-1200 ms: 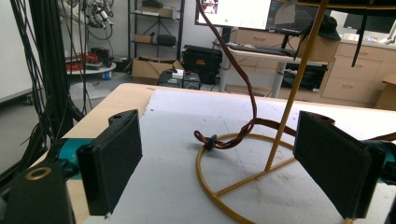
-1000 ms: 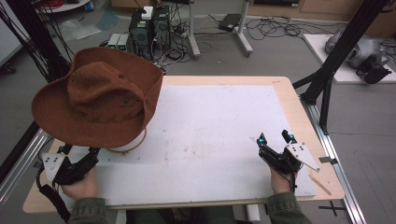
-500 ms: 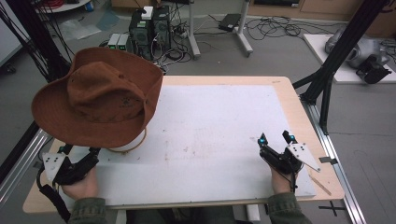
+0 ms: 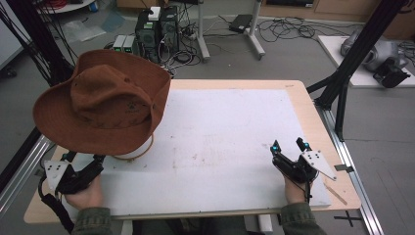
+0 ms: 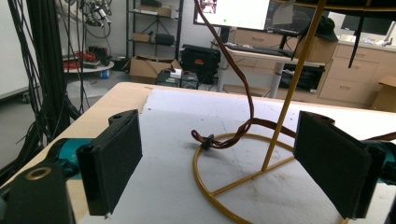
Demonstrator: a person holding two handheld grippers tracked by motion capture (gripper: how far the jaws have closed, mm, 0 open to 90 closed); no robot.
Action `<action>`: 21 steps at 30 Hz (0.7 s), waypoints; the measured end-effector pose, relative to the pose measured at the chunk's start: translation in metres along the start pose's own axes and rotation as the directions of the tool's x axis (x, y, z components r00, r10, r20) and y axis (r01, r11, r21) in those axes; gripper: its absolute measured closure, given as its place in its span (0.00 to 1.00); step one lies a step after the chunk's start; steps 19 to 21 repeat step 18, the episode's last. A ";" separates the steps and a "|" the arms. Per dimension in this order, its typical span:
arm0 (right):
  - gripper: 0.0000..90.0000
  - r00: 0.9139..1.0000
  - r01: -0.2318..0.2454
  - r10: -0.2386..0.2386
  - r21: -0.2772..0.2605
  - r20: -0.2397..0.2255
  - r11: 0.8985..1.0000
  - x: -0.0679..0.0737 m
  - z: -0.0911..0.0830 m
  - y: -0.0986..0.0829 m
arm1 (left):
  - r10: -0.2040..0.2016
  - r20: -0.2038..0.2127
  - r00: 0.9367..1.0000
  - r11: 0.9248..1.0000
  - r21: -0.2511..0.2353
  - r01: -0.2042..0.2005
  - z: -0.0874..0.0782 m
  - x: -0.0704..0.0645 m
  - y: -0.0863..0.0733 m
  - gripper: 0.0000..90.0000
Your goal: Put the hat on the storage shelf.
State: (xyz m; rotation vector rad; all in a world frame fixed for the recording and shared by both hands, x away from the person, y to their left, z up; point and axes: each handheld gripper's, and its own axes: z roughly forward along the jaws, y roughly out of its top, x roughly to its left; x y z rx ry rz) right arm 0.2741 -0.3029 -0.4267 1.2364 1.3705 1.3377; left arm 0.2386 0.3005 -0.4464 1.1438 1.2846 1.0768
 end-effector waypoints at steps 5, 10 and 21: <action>0.18 1.000 -0.006 0.006 0.004 0.000 1.000 -0.001 0.000 0.000 | 0.000 0.000 1.000 1.000 0.001 0.000 0.000 0.000 0.000 0.17; 0.18 1.000 -0.013 0.013 0.006 0.004 1.000 -0.003 0.000 -0.001 | -0.001 -0.001 1.000 1.000 0.001 0.001 0.000 0.001 0.000 0.17; 0.18 1.000 -0.017 0.017 0.008 0.004 1.000 -0.003 0.001 -0.001 | -0.005 0.001 1.000 1.000 0.002 0.005 0.000 0.001 0.000 0.17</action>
